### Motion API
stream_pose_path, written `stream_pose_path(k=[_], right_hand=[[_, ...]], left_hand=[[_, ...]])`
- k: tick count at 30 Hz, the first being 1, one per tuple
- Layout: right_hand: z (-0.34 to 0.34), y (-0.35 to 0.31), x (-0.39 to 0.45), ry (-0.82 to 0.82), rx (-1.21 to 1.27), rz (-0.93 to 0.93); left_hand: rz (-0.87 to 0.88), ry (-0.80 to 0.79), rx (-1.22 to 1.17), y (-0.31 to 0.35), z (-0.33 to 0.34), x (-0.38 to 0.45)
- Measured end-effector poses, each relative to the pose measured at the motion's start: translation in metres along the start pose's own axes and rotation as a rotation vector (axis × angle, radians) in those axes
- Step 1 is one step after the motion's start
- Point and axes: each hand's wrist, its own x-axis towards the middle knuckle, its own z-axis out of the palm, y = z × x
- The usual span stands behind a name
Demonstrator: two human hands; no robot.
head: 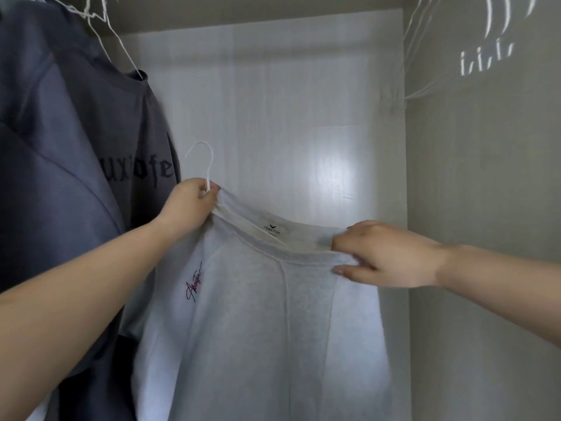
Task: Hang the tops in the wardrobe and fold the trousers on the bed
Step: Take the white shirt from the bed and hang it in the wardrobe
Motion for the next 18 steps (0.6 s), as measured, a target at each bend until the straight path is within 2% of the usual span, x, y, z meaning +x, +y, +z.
stream_pose_path(k=[4,8,13,18], right_hand=[[0.001,0.001,0.014,-0.110,-0.168,0.109],[0.005,-0.004,0.025,-0.080,-0.118,0.175],[0.012,-0.014,0.040,0.042,0.242,0.307],[0.010,-0.007,0.035,0.204,0.146,0.396]], left_hand=[[0.107,-0.053,0.006,0.025,0.009,-0.007],[0.232,-0.071,0.027,0.046,0.014,-0.006],[0.293,-0.090,0.044,0.060,0.026,-0.003],[0.344,-0.024,0.025,0.058,0.025,-0.007]])
